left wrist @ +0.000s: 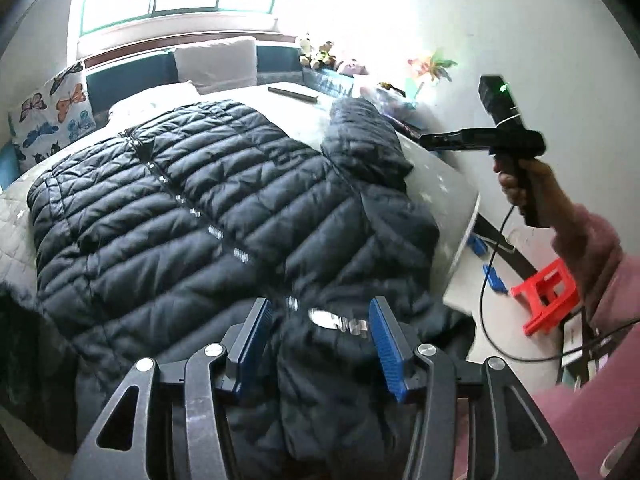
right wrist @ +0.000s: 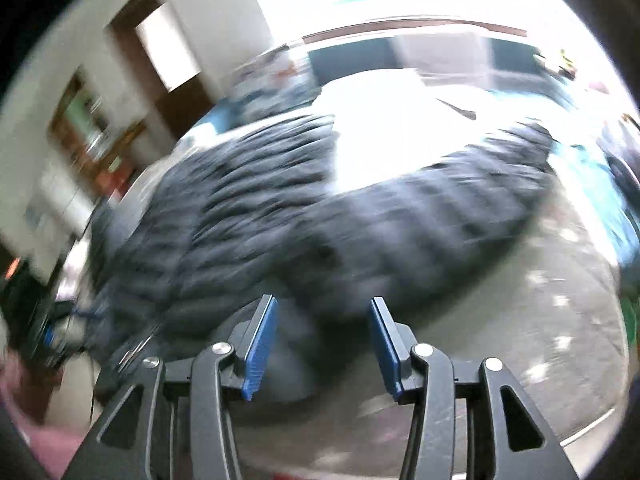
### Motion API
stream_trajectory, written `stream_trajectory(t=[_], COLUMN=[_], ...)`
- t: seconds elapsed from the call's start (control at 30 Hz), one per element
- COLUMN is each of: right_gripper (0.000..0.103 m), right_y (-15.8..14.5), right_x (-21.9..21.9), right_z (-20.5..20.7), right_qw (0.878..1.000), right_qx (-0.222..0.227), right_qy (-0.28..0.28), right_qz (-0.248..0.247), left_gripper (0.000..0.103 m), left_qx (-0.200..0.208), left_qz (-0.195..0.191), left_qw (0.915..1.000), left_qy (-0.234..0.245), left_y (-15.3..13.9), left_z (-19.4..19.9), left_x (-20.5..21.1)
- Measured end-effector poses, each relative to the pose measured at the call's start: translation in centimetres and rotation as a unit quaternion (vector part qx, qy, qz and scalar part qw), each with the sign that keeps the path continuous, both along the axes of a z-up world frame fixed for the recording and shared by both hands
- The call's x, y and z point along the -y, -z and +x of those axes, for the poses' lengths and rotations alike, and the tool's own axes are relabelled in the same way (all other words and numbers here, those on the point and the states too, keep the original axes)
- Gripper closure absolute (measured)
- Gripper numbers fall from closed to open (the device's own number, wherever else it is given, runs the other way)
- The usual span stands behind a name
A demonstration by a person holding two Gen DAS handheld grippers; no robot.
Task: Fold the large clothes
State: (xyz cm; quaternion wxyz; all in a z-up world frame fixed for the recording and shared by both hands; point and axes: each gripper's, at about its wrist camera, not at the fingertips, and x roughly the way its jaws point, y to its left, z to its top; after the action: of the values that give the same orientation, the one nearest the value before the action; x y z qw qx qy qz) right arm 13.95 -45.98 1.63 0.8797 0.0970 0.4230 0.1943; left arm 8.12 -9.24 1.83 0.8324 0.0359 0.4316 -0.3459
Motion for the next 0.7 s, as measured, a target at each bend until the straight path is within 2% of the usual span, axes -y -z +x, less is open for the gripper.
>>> stream_trajectory(t=[0.2, 0.37, 0.53, 0.7], right_gripper=[0.052, 0.052, 0.052, 0.052], right_y=[2.9, 5.9, 8.3, 9.3], right_x=[8.4, 13.5, 15.7, 16.0], right_z=[8.2, 12.9, 15.8, 17.4], right_qw=[0.99, 0.974, 0.957, 0.953], right_qx=[-0.025, -0.055, -0.076, -0.078], right_qy=[0.134, 0.2, 0.225, 0.224], right_qz=[0.03, 0.093, 0.164, 0.189], left_gripper=[0.049, 0.049, 0.049, 0.049], left_qx=[-0.04, -0.074, -0.087, -0.092], left_qz=[-0.012, -0.004, 0.018, 0.02], left_qw=[0.9991, 0.9972, 0.9954, 0.9947], left_qy=[-0.005, 0.014, 0.036, 0.042], left_y=[1.3, 3.5, 5.7, 6.6], left_z=[3.5, 5.2, 5.4, 5.8], left_x=[2.8, 5.3, 7.2, 7.7])
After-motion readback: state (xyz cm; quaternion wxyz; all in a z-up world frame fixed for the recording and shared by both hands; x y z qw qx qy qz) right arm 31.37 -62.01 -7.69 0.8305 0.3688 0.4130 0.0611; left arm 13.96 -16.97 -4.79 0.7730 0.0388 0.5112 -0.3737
